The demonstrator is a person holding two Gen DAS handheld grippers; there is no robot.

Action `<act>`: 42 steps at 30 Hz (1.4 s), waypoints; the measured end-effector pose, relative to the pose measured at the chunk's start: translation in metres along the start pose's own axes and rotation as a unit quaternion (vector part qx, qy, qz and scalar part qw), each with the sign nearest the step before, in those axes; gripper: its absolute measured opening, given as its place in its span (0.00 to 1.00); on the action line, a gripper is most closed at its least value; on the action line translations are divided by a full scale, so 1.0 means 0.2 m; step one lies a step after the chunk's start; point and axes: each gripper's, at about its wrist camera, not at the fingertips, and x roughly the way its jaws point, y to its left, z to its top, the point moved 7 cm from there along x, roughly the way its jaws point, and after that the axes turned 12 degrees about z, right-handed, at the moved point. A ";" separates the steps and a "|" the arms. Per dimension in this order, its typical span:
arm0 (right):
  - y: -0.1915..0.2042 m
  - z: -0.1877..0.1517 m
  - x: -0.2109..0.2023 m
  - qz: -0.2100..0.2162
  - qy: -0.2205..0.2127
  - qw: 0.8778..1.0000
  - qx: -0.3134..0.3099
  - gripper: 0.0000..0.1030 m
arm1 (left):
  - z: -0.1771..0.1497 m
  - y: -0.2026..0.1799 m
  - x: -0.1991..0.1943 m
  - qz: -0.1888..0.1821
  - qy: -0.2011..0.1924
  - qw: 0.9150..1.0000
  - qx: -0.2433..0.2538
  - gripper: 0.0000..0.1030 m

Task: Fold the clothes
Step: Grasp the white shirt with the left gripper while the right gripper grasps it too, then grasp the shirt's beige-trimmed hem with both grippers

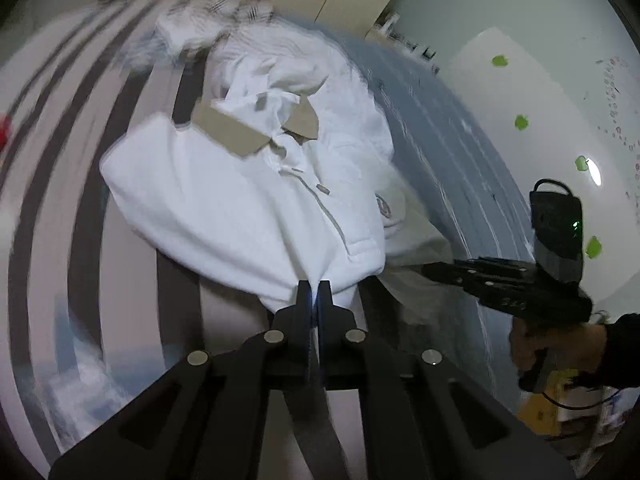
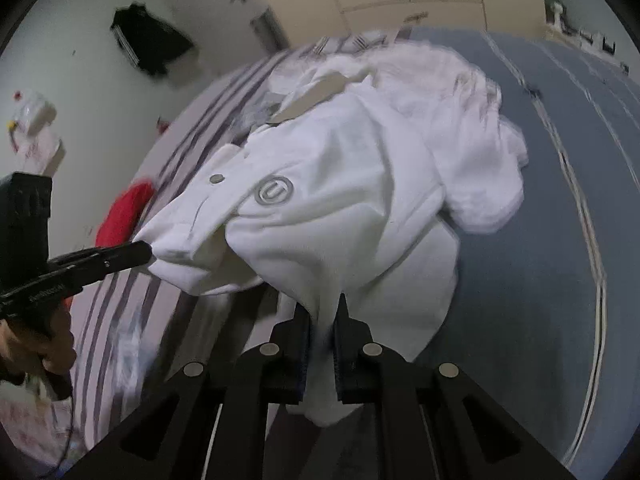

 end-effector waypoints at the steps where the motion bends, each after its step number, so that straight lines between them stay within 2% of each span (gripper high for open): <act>1: 0.05 -0.15 -0.02 0.006 0.017 1.000 0.010 0.09 | -0.12 -0.01 -0.03 0.003 0.017 1.000 -0.003 0.01; 3: 0.14 -0.39 -0.04 0.015 0.047 0.998 0.024 0.09 | -0.37 -0.03 -0.10 0.010 0.051 0.999 -0.010 0.01; 4: 0.16 -0.49 -0.04 0.014 0.063 0.997 0.030 0.09 | -0.43 -0.03 -0.10 0.013 0.063 0.998 -0.015 0.01; 6: 0.19 -0.66 -0.04 0.009 0.093 0.995 0.039 0.10 | -0.54 0.00 -0.09 0.030 0.079 0.996 -0.020 0.01; 8: 0.20 -0.75 -0.04 -0.006 0.113 0.993 0.040 0.17 | -0.54 0.02 -0.10 0.046 0.079 0.996 -0.021 0.06; 9: 0.21 -0.75 -0.06 -0.010 0.113 0.993 0.038 0.19 | -0.53 0.03 -0.10 0.053 0.077 0.995 -0.024 0.16; 10: 0.22 -0.74 -0.08 -0.012 0.111 0.993 0.037 0.23 | -0.49 0.05 -0.12 0.055 0.068 0.996 -0.031 0.32; 11: 0.22 -0.70 -0.10 -0.014 0.102 0.994 0.032 0.30 | -0.45 0.06 -0.14 0.056 0.058 0.996 -0.039 0.39; 12: 0.22 -0.65 -0.13 -0.015 0.092 0.995 0.026 0.35 | -0.41 0.09 -0.16 0.057 0.044 0.996 -0.048 0.53; 13: 0.23 -0.60 -0.16 -0.015 0.078 0.997 0.018 0.40 | -0.33 0.12 -0.16 0.069 0.024 0.996 -0.050 0.62; 14: 0.21 -0.54 -0.14 -0.019 0.071 0.997 0.012 0.48 | -0.26 0.16 -0.16 0.080 0.004 0.995 -0.051 0.62; 16: 0.14 -0.41 -0.08 -0.029 0.061 0.998 0.003 0.59 | -0.09 0.25 -0.08 0.122 -0.021 0.992 -0.035 0.62; 17: 0.11 -0.35 -0.05 -0.035 0.056 0.998 -0.002 0.61 | -0.04 0.30 -0.04 0.130 -0.026 0.991 -0.031 0.62; 21: -0.02 -0.09 0.08 -0.056 0.035 0.998 -0.022 0.62 | 0.18 0.52 0.17 0.164 -0.047 0.985 -0.029 0.62; 24: -0.11 0.10 0.17 -0.073 0.020 0.997 -0.036 0.62 | 0.26 0.61 0.31 0.188 -0.035 0.981 -0.008 0.62; 27: -0.18 0.12 0.23 -0.079 0.029 0.996 -0.028 0.62 | 0.27 0.65 0.39 0.175 -0.016 0.984 0.006 0.62; 29: -0.21 0.12 0.25 -0.074 0.033 0.996 -0.023 0.62 | 0.25 0.61 0.39 0.165 -0.019 0.985 0.036 0.47; 30: -0.22 0.11 0.26 -0.071 0.034 0.997 -0.021 0.62 | 0.24 0.60 0.39 0.161 -0.021 0.986 0.050 0.21; 31: -0.23 0.11 0.27 -0.070 0.036 0.997 -0.020 0.57 | 0.23 0.57 0.39 0.155 -0.019 0.986 0.061 0.05; 32: -0.22 0.10 0.26 -0.068 0.036 0.997 -0.024 0.38 | 0.22 0.55 0.38 0.149 -0.016 0.986 0.071 0.05; 33: -0.21 0.09 0.25 -0.066 0.035 0.997 -0.028 0.28 | 0.21 0.55 0.36 0.147 -0.021 0.987 0.064 0.04; 34: -0.20 0.08 0.25 -0.063 0.034 0.997 -0.033 0.13 | 0.21 0.55 0.34 0.146 -0.026 0.987 0.058 0.04; 35: -0.18 0.06 0.24 -0.063 0.034 0.997 -0.039 0.07 | 0.20 0.55 0.31 0.144 -0.031 0.988 0.051 0.04; 42: -0.05 -0.05 0.11 -0.047 0.020 0.998 -0.036 0.06 | 0.11 0.54 0.13 0.119 -0.053 0.991 -0.001 0.04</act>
